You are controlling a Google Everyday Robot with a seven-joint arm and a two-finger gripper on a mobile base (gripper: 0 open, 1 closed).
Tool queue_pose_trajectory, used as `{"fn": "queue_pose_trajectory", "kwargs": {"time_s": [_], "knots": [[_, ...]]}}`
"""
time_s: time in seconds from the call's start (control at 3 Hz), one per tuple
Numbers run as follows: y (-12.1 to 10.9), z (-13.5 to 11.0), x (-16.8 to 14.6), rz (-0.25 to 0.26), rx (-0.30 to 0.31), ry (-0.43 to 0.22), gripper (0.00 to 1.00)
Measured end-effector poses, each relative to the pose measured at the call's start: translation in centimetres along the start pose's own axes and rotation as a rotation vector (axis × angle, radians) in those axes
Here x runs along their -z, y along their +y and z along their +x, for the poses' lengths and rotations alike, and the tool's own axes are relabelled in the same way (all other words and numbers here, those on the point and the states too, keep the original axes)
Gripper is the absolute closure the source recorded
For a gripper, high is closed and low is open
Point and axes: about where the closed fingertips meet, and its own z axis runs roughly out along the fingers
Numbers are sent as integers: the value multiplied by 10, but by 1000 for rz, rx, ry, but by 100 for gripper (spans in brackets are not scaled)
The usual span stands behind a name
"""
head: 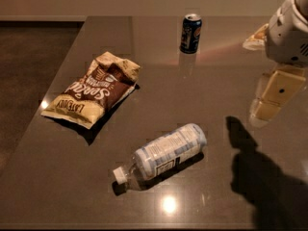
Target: Place blue plastic bottle upright
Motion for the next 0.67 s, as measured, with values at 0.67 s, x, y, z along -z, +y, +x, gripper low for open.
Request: {"fn": "queue_pose_trajectory", "kwargs": {"time_s": [0.67], "knots": [[52, -59, -22, -79, 235, -71, 0]]}}
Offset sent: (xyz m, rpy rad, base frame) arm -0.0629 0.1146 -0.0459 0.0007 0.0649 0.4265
